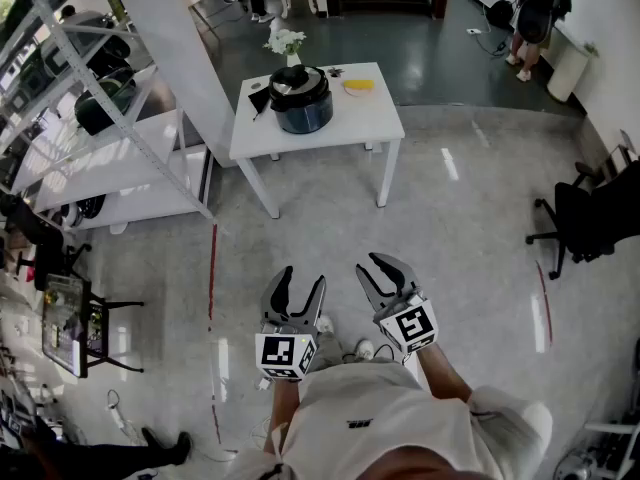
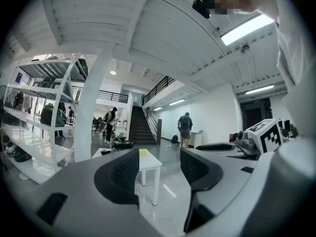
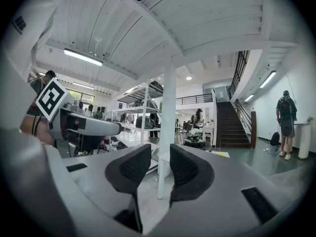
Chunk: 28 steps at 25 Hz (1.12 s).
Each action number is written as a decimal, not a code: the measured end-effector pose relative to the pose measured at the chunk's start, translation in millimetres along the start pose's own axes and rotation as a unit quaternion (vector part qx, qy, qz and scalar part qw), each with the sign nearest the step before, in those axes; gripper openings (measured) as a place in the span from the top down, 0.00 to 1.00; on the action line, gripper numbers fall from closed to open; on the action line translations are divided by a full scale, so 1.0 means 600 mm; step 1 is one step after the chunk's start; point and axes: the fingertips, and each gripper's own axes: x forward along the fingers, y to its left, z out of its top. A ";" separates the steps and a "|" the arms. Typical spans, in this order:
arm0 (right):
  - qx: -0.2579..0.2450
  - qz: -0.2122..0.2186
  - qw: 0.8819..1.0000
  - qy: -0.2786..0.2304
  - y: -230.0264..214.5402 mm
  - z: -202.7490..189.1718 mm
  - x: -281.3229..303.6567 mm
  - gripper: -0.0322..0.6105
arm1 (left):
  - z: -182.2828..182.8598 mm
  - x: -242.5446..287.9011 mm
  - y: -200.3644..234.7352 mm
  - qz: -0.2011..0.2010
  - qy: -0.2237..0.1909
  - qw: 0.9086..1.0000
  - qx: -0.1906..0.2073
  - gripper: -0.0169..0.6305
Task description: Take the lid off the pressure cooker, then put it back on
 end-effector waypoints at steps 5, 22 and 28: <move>0.003 0.005 1.000 -0.006 -0.003 -0.007 0.006 0.79 | -0.015 0.015 -0.001 -0.001 0.008 1.000 -0.008 0.56; -0.002 -0.007 1.000 0.017 -0.079 -0.005 0.220 0.79 | -0.007 0.181 0.181 0.025 0.002 0.999 0.022 0.88; 0.003 -0.023 0.999 0.022 -0.100 -0.006 0.288 0.79 | -0.014 0.234 0.236 0.007 0.015 1.000 0.026 0.85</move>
